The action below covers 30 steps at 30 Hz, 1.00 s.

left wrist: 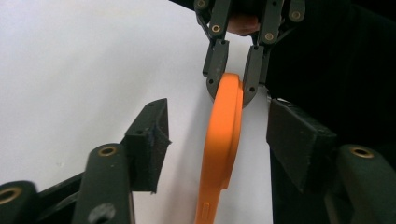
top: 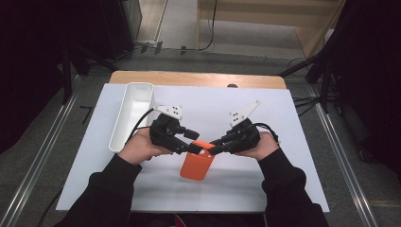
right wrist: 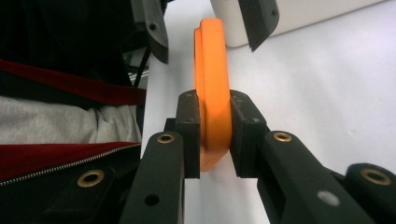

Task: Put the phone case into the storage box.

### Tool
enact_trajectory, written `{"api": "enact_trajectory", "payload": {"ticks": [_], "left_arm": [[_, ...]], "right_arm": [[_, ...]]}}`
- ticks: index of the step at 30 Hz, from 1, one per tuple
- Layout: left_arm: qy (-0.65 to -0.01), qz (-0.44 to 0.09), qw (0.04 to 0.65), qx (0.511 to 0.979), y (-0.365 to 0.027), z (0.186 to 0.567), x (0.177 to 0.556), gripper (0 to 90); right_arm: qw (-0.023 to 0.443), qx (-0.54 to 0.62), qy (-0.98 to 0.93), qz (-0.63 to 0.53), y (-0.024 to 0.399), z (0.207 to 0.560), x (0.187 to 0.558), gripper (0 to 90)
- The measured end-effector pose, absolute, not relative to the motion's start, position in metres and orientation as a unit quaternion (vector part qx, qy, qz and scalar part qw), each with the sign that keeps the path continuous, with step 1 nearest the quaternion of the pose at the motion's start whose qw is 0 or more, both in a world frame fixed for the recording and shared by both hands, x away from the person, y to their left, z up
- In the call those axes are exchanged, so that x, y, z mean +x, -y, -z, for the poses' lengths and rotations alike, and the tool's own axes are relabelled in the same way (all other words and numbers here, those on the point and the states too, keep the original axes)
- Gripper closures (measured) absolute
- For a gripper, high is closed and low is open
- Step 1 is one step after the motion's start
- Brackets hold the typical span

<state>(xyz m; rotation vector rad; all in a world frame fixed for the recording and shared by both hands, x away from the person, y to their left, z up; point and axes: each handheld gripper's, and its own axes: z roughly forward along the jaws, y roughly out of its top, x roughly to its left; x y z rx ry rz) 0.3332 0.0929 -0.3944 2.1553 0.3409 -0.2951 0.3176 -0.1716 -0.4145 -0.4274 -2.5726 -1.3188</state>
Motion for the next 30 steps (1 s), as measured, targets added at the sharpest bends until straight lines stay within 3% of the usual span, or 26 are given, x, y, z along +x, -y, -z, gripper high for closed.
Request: {"api": "enact_trajectory", "payload": {"ticks": [12,30], "left_arm": [[-0.165,0.108,0.457,0.868,-0.096,0.392,0.337,29.4],[-0.203,0.08,0.479,0.85,-0.104,0.386,0.339,29.2]], "right_arm": [[0.12,-0.18,0.874,0.436,0.175,0.413,0.32,74.4],[0.098,-0.23,0.868,0.429,0.181,0.405,0.317,74.4]]}}
